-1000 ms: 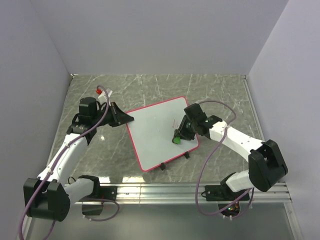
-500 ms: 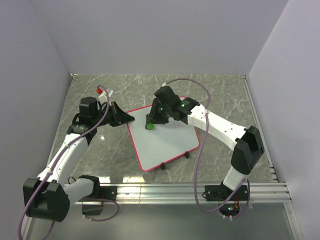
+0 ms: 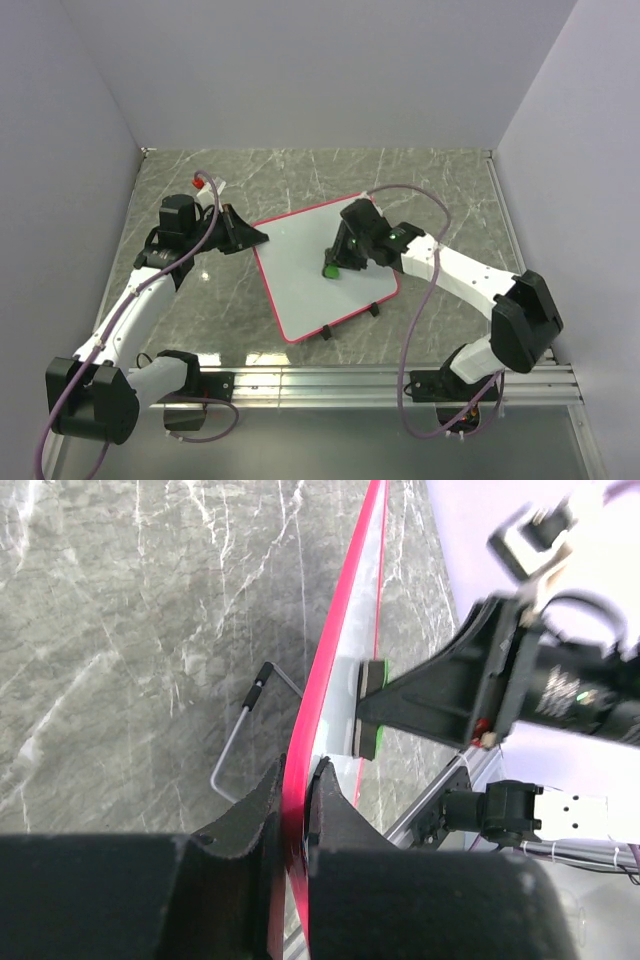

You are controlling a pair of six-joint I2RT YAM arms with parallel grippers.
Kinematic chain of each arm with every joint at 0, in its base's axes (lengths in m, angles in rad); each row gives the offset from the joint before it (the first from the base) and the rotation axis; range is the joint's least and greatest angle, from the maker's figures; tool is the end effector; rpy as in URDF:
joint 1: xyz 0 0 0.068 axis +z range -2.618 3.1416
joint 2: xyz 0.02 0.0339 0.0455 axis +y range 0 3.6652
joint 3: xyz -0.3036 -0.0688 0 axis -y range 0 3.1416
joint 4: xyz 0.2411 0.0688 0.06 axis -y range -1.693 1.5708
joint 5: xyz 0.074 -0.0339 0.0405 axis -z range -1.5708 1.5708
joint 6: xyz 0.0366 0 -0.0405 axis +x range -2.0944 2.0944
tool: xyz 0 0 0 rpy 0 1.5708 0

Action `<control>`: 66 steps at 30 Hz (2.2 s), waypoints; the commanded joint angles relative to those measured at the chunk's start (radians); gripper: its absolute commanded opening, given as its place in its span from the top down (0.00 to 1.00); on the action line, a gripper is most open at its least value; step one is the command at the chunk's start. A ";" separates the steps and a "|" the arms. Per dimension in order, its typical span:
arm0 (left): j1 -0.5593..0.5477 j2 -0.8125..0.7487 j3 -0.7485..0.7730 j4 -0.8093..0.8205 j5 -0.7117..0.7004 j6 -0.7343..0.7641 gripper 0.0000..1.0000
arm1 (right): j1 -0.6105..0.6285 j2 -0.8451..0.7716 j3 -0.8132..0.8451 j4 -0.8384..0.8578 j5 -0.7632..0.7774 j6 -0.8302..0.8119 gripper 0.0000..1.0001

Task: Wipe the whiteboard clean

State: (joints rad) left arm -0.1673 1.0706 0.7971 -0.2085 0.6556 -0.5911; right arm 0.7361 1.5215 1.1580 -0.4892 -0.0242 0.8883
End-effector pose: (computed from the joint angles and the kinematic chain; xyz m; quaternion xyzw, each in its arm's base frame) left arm 0.2073 -0.0576 0.3248 -0.0073 0.8268 -0.4374 0.3535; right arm 0.2399 0.2185 0.3038 0.0669 0.9338 0.2628 0.2335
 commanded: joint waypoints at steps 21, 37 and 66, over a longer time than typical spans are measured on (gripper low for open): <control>-0.031 0.025 -0.018 -0.088 -0.102 0.142 1.00 | 0.048 0.123 0.466 -0.221 0.201 -0.089 1.00; -0.038 0.017 -0.012 -0.098 -0.097 0.152 1.00 | -0.142 0.028 -0.068 -0.075 0.125 0.046 1.00; -0.041 0.025 -0.015 -0.091 -0.079 0.155 1.00 | -0.145 0.082 0.125 -0.027 0.027 0.135 1.00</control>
State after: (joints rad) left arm -0.1879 1.0714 0.8032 -0.1856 0.6628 -0.5800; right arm 0.5770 1.5848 1.2766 -0.5777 0.0277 0.9764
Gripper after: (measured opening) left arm 0.106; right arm 0.353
